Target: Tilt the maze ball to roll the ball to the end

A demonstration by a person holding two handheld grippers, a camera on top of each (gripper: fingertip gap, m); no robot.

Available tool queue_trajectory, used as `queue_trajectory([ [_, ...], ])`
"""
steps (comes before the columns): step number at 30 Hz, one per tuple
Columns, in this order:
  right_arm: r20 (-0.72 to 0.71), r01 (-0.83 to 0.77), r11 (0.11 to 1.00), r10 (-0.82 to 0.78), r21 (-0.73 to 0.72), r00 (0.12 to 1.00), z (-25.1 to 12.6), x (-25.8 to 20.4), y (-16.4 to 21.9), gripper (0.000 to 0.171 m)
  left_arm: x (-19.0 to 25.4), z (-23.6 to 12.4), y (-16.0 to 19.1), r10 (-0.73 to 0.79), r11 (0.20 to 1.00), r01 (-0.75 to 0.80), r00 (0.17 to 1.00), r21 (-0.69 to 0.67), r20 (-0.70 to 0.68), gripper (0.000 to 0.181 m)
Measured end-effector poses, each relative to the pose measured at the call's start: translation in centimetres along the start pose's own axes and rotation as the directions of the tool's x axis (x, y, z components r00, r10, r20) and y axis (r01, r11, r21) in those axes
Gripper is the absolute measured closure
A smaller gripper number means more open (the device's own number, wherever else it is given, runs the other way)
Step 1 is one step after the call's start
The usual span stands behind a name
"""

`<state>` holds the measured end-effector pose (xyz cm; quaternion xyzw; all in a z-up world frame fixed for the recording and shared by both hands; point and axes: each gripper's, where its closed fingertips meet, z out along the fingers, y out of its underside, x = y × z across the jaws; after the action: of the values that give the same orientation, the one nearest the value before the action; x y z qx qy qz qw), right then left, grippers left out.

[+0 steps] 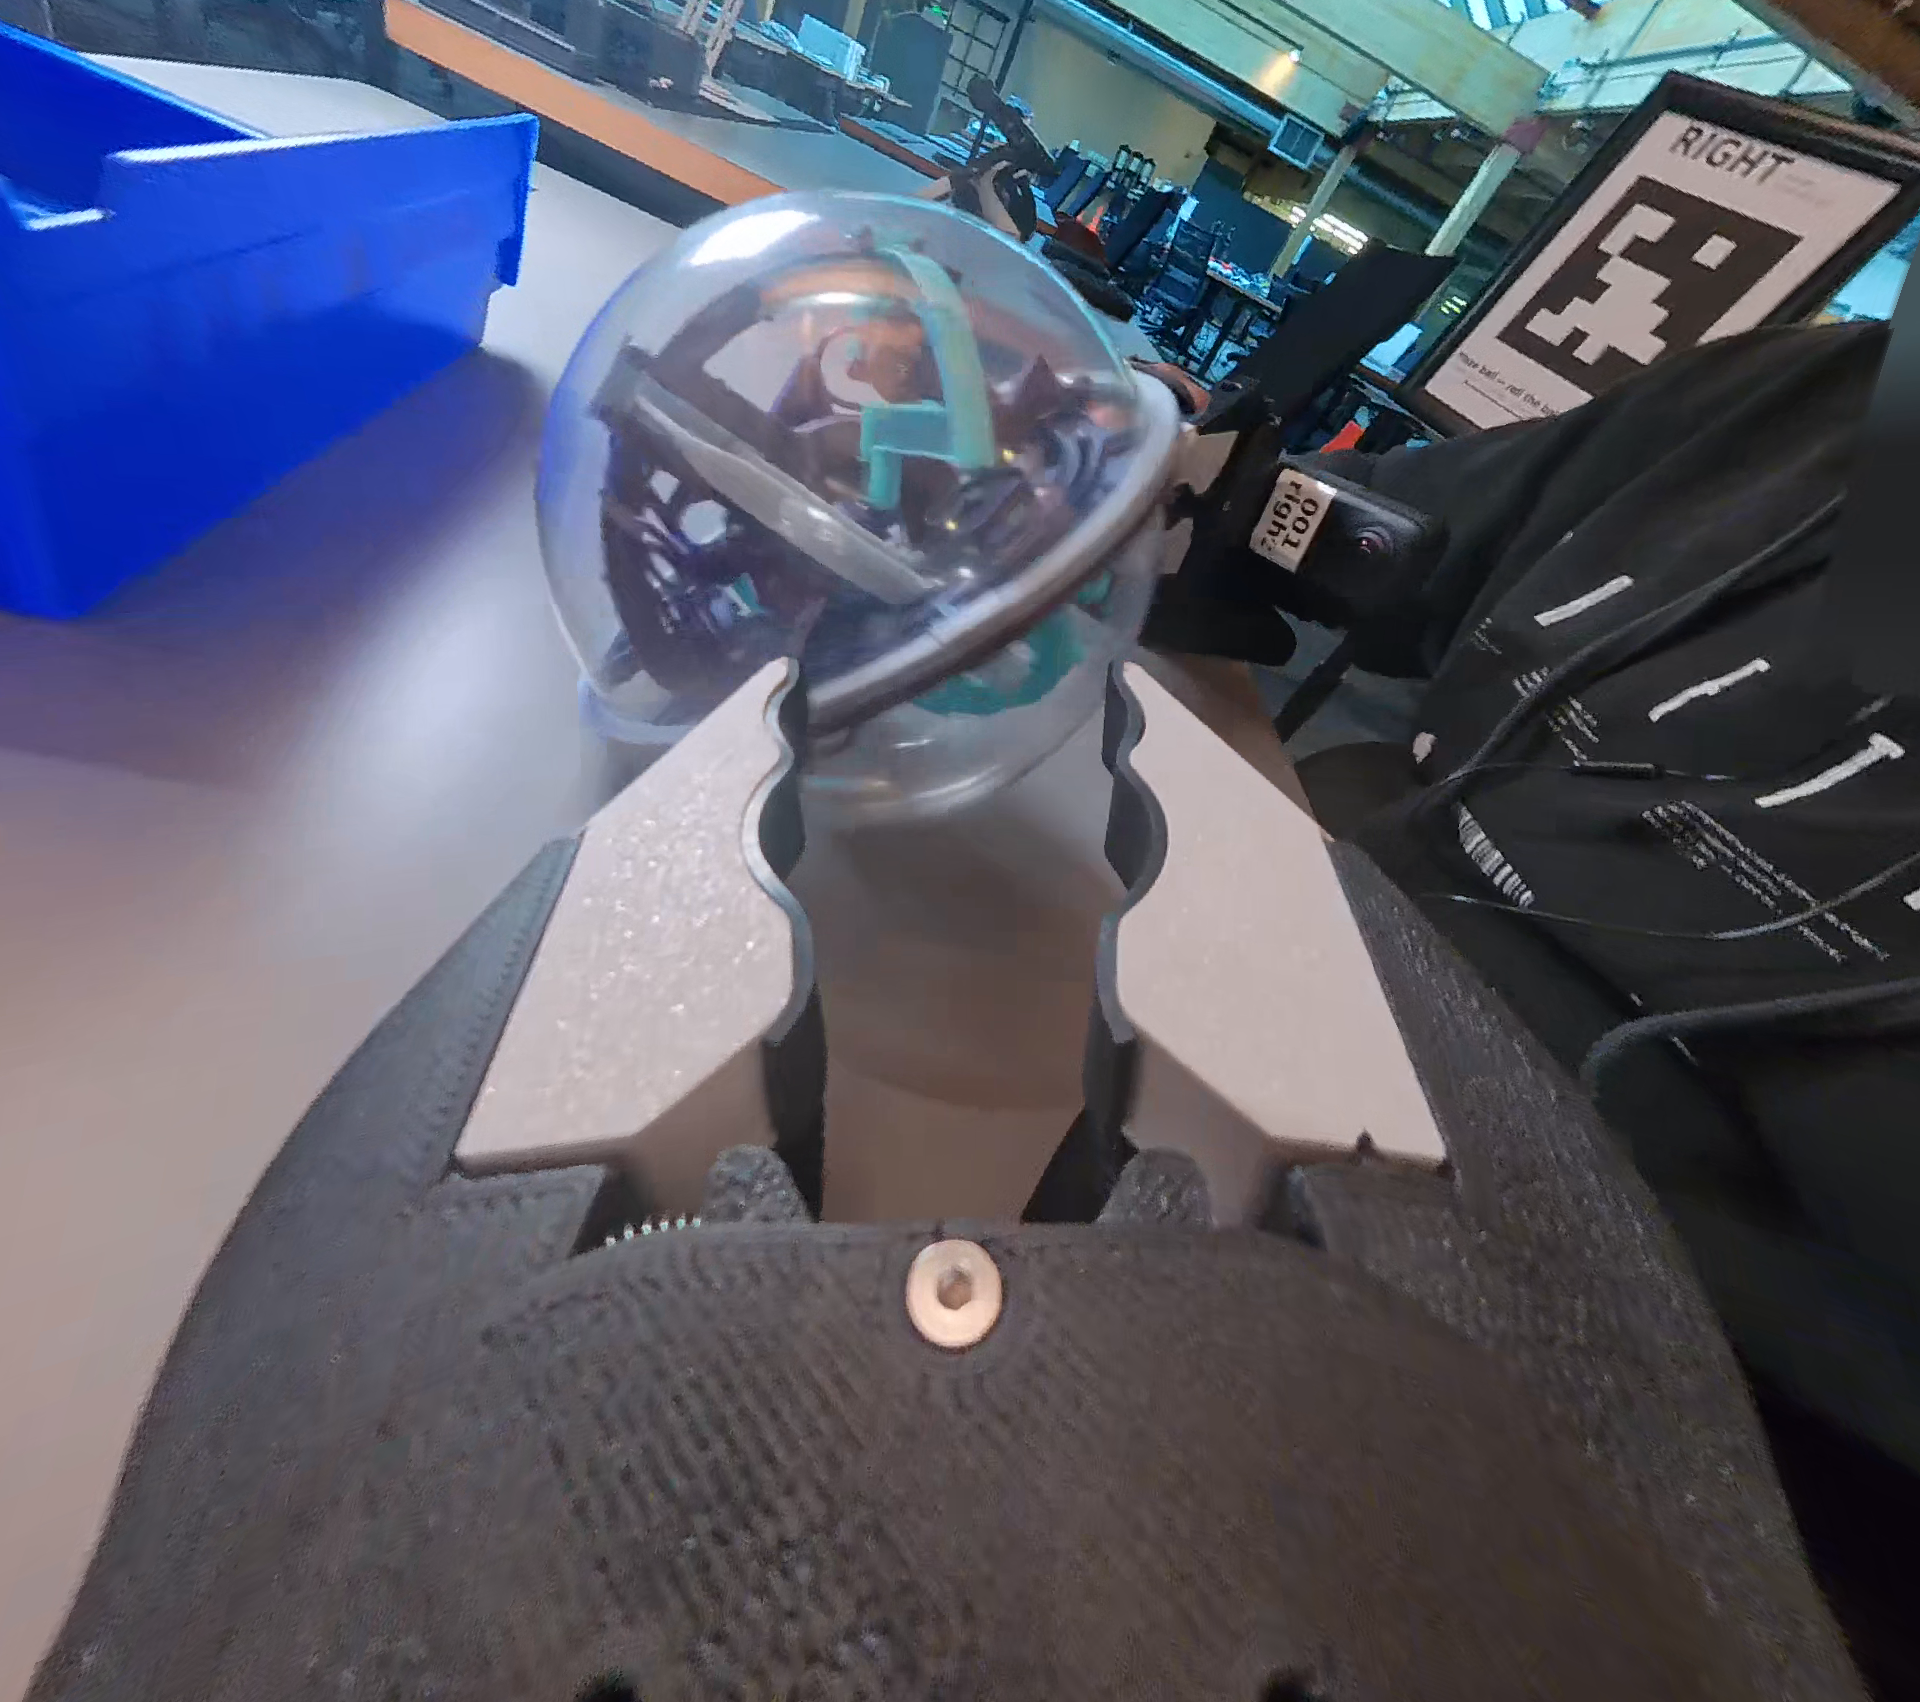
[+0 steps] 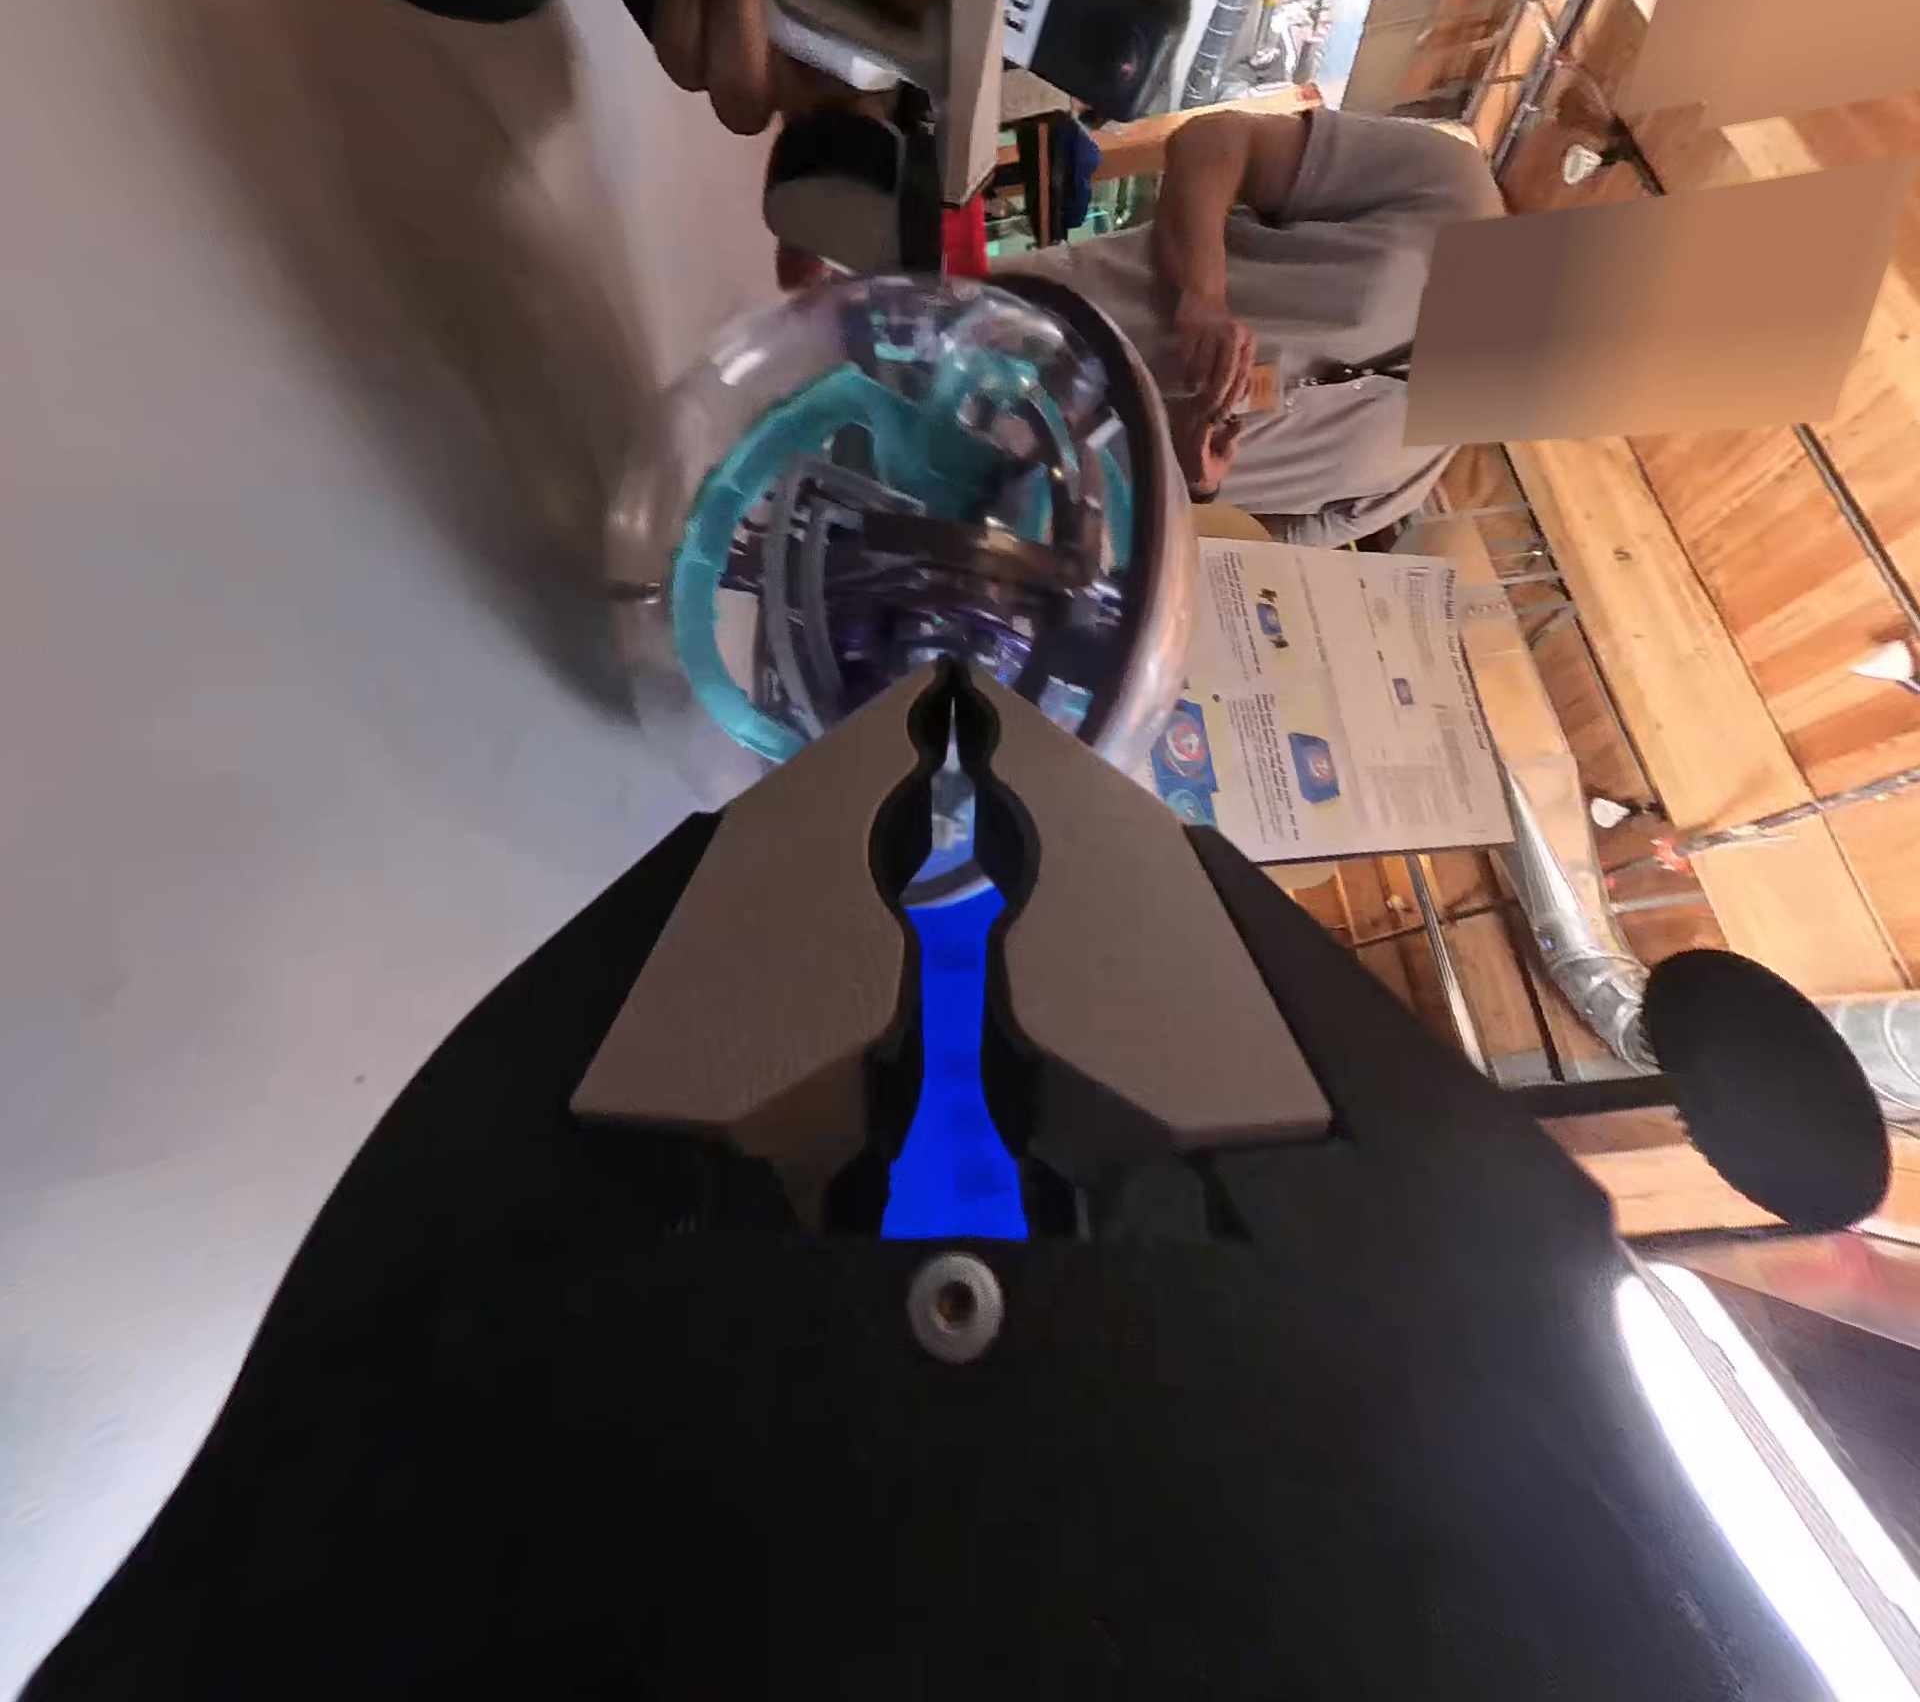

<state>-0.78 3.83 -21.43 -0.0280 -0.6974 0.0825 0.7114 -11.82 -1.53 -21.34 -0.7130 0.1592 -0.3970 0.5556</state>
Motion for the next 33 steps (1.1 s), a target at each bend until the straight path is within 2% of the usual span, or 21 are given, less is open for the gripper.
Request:
queue_trajectory([
  [3,0.021,-0.097,0.995,0.097,0.014,0.995,-0.2,0.0,-0.1,0.171,0.0,0.3,0.0,0.057,0.998,-0.057,0.998,-0.008,0.039,0.126],
  [5,0.016,-0.279,0.959,0.279,0.042,0.960,-0.7,1.7,-0.2,0.155,-0.6,0.2,-0.3,0.108,0.994,-0.108,0.989,-0.010,0.106,0.124],
  [7,0.025,-0.484,0.873,0.484,0.060,0.875,-1.0,4.1,0.3,0.129,-0.9,0.2,-0.4,0.118,0.993,-0.117,0.985,-0.011,0.125,0.123],
  [9,0.051,-0.600,0.800,0.599,0.004,0.799,-0.4,5.2,1.6,0.105,-1.2,0.8,-0.2,0.097,0.995,-0.094,0.988,-0.024,0.121,0.115],
  [10,0.071,-0.630,0.777,0.629,-0.020,0.774,0.1,5.4,2.0,0.103,-1.3,1.3,0.0,0.087,0.996,-0.084,0.990,-0.036,0.114,0.113],
  [13,0.175,-0.649,0.753,0.657,-0.109,0.733,1.3,4.4,2.4,0.125,-0.8,2.5,0.7,0.105,0.992,-0.099,0.991,-0.073,0.085,0.114],
  [14,0.193,-0.633,0.763,0.646,-0.129,0.739,1.4,4.2,2.5,0.127,-0.6,2.8,0.8,0.114,0.991,-0.108,0.990,-0.080,0.077,0.114],
  [15,0.191,-0.604,0.784,0.621,-0.142,0.760,1.5,4.1,2.8,0.136,-0.6,2.8,0.8,0.120,0.991,-0.113,0.989,-0.077,0.089,0.110],
  [16,0.182,-0.565,0.812,0.583,-0.143,0.792,1.3,4.1,2.9,0.158,-0.6,2.8,0.7,0.125,0.991,-0.118,0.987,-0.069,0.102,0.109],
  [17,0.186,-0.516,0.846,0.533,-0.137,0.825,1.1,3.9,2.8,0.163,-0.5,2.6,0.8,0.121,0.991,-0.115,0.988,-0.069,0.097,0.112],
  [22,0.224,-0.355,0.927,0.375,-0.124,0.900,-0.3,1.1,1.2,0.166,-0.4,1.8,0.8,0.063,0.997,-0.060,0.996,-0.048,0.067,0.118],
  [23,0.227,-0.371,0.921,0.388,-0.118,0.893,-0.6,0.8,0.9,0.170,-0.5,1.6,0.7,0.061,0.997,-0.058,0.996,-0.046,0.071,0.118],
  [25,0.248,-0.453,0.885,0.465,-0.105,0.850,-1.5,0.5,0.4,0.160,-0.8,1.4,0.7,0.055,0.998,-0.051,0.995,-0.044,0.080,0.118],
  [27,0.268,-0.573,0.808,0.586,-0.134,0.764,-2.4,0.6,0.8,0.136,-1.2,1.2,0.6,0.018,0.999,-0.016,0.996,-0.031,0.092,0.116],
  [28,0.281,-0.652,0.738,0.672,-0.173,0.686,-2.8,0.5,1.5,0.123,-1.6,1.2,0.6,-0.017,1.000,0.020,0.995,-0.023,0.098,0.116],
  [29,0.281,-0.732,0.643,0.762,-0.226,0.583,-3.1,0.4,2.4,0.111,-2.0,1.3,0.6,-0.061,0.998,0.063,0.993,-0.013,0.106,0.116],
  [31,0.248,-0.851,0.400,0.911,-0.340,0.329,-3.4,-0.1,4.8,0.100,-2.5,1.7,0.4,-0.172,0.985,0.171,0.981,0.013,0.085,0.117],
  [33,0.252,-0.899,0.161,0.966,-0.408,0.059,-3.4,-0.8,5.6,0.105,-2.3,2.4,0.3,-0.283,0.959,0.283,0.959,0.020,0.022,0.124],
])
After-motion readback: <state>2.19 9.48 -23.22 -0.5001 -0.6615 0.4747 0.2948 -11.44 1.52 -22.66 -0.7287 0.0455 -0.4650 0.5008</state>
